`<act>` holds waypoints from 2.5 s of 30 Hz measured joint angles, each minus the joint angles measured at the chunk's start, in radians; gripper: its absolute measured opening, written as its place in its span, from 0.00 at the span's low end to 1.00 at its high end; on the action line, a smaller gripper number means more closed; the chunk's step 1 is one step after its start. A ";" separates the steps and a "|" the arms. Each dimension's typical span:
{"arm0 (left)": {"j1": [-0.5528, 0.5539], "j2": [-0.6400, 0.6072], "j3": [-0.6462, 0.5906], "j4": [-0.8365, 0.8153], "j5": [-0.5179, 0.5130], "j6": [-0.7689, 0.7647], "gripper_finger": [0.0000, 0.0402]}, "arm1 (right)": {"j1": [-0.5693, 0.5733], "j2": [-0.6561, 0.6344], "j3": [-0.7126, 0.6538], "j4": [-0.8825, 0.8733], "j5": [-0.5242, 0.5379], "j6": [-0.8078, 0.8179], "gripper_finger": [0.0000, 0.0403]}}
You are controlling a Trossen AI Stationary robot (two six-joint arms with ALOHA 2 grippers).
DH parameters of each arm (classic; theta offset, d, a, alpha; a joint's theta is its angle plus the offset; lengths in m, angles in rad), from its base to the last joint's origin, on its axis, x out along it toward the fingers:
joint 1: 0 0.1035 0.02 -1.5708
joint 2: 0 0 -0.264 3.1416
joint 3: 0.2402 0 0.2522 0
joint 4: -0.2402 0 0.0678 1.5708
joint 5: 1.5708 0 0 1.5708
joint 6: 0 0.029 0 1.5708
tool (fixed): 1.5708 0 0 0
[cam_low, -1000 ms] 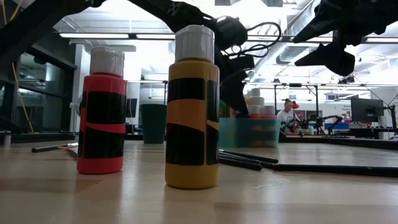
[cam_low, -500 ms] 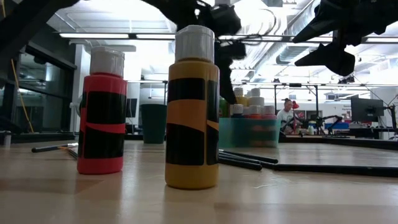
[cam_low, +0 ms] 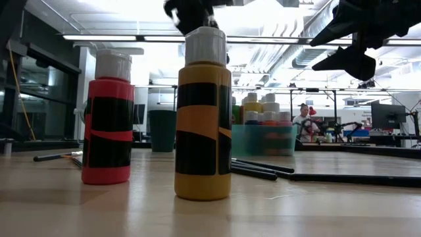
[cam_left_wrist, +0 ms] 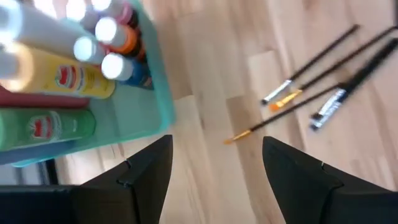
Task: Pick & Place Paint Supplies
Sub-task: Put the orange small paint bottle into the green bin
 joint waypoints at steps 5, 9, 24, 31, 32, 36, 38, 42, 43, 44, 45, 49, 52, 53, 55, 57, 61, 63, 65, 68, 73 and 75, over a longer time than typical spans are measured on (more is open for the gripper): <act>-0.131 -0.093 -0.148 0.027 -0.074 -0.065 0.60 | 0.000 0.000 0.000 -0.002 0.000 0.001 0.62; -0.203 -0.207 -0.360 0.120 -0.049 -0.150 0.60 | 0.000 0.000 0.000 -0.002 0.000 0.021 0.62; -0.422 -0.429 -0.905 0.696 0.262 -0.075 0.60 | 0.000 0.000 0.000 -0.061 -0.003 0.028 0.62; -0.420 -0.367 -0.907 0.842 0.287 -0.015 0.60 | 0.000 0.000 0.000 -0.059 -0.011 0.030 0.62; -0.420 -0.355 -0.907 0.844 0.292 -0.005 0.60 | 0.000 0.000 0.000 -0.060 -0.014 0.030 0.62; -0.420 -0.316 -0.910 0.862 0.312 0.013 0.60 | 0.000 0.000 0.000 -0.060 -0.028 0.030 0.62; -0.420 -0.297 -0.906 0.912 0.331 0.017 0.60 | 0.000 0.000 0.000 -0.061 -0.029 0.033 0.62; -0.420 -0.270 -0.907 0.967 0.351 0.019 0.60 | 0.000 0.001 0.000 -0.065 -0.029 0.055 0.62; -0.420 -0.271 -0.908 0.963 0.352 0.019 0.60 | 0.000 0.000 0.000 -0.063 -0.029 0.056 0.62; -0.420 -0.272 -0.908 0.965 0.353 0.018 0.60 | 0.000 0.001 0.000 -0.059 -0.031 0.056 0.62; -0.420 -0.268 -0.908 0.967 0.354 0.016 0.60 | 0.000 0.001 0.000 -0.059 -0.034 0.056 0.62; -0.420 -0.254 -0.910 0.962 0.358 0.015 0.60 | 0.000 0.001 0.000 -0.062 -0.038 0.056 0.62; -0.420 -0.243 -0.907 0.991 0.361 0.013 0.58 | 0.000 0.001 0.000 -0.060 -0.045 0.055 0.62; -0.420 -0.241 -0.908 0.993 0.361 0.012 0.56 | 0.000 0.001 0.000 -0.061 -0.045 0.055 0.62; -0.420 -0.235 -0.908 1.018 0.361 0.012 0.51 | 0.000 0.001 0.000 -0.061 -0.049 0.052 0.62; -0.420 -0.233 -0.907 1.012 0.357 0.012 0.45 | 0.000 0.001 0.000 -0.060 -0.050 0.048 0.62; -0.420 -0.233 -0.908 1.009 0.354 0.004 0.30 | 0.000 0.001 0.000 -0.059 -0.051 0.045 0.62; -0.420 -0.233 -0.907 1.007 0.343 0.003 0.28 | 0.000 0.002 0.000 -0.060 -0.050 0.045 0.62; -0.417 -0.234 -0.907 1.000 0.335 0.003 0.28 | 0.000 0.002 0.000 -0.059 -0.050 0.045 0.62; -0.389 -0.246 -0.907 0.969 0.331 -0.009 0.28 | 0.000 0.002 0.000 -0.059 -0.050 0.045 0.62; -0.294 -0.273 -0.849 0.820 0.313 -0.012 0.28 | 0.000 0.002 0.000 -0.059 -0.048 0.045 0.62; -0.247 -0.280 -0.792 0.761 0.310 -0.014 0.28 | 0.000 0.002 0.000 -0.059 -0.048 0.045 0.62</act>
